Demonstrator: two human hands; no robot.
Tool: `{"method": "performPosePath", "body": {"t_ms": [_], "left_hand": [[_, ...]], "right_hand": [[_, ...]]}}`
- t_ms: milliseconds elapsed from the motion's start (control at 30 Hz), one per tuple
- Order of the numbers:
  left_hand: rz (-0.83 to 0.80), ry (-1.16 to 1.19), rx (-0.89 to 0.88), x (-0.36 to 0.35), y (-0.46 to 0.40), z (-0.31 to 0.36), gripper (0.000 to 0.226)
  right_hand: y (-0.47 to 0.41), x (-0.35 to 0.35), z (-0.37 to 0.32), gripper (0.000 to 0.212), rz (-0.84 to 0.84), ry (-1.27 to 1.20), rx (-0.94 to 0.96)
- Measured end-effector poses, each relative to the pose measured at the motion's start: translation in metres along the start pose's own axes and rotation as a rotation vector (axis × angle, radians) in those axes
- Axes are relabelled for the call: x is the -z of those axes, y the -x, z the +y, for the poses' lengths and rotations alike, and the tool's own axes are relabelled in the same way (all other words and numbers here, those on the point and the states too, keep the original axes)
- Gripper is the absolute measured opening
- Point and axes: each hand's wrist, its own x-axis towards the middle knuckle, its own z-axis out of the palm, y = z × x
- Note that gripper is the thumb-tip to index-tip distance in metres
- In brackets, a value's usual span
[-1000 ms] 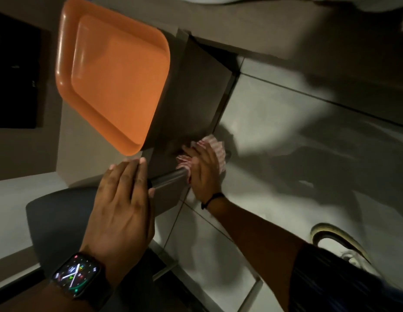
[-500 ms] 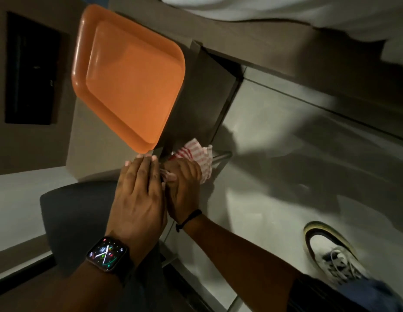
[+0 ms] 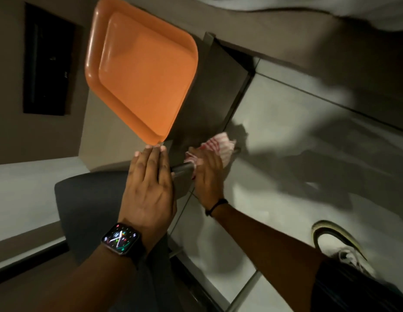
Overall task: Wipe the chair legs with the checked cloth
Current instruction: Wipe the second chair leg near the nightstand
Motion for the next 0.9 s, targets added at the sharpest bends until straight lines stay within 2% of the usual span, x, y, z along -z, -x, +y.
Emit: {"method": "performPosePath", "body": {"t_ms": [100, 167, 300, 367, 467, 533, 700, 767, 833, 900], "left_hand": [[-0.024, -0.022, 0.020, 0.004, -0.001, 0.003, 0.059], [-0.017, -0.010, 0.062, 0.005, -0.001, 0.006, 0.060], [0.037, 0.065, 0.181, -0.002, -0.001, 0.011, 0.060], [0.059, 0.057, 0.191, -0.004, -0.001, 0.012, 0.057], [0.041, 0.046, 0.197, -0.004, 0.000, 0.013, 0.057], [0.019, 0.037, 0.202, -0.003, 0.000, 0.013, 0.058], [-0.060, 0.045, 0.204, 0.005, 0.000, 0.015, 0.068], [-0.069, 0.046, 0.206, 0.005, -0.001, 0.016, 0.066], [-0.057, 0.063, 0.217, 0.007, -0.001, 0.017, 0.068], [-0.046, 0.103, 0.219, 0.005, 0.001, 0.016, 0.069]], "right_hand": [[0.010, -0.020, -0.046, 0.034, -0.002, -0.008, 0.121], [0.008, -0.024, -0.050, 0.036, 0.007, 0.005, 0.150], [-0.011, -0.007, -0.003, 0.054, -0.026, 0.010, -0.083], [-0.025, 0.004, 0.027, 0.051, -0.103, 0.086, -0.262], [-0.032, 0.010, 0.032, 0.047, -0.046, 0.026, -0.424], [-0.016, -0.001, 0.001, 0.053, 0.024, -0.008, -0.348], [0.023, -0.032, -0.058, 0.049, 0.139, 0.041, 0.081], [0.022, -0.036, -0.060, 0.053, 0.135, 0.053, 0.098], [0.019, -0.034, -0.053, 0.048, 0.144, 0.008, 0.095], [0.012, -0.028, -0.016, 0.046, 0.134, -0.044, 0.076]]}}
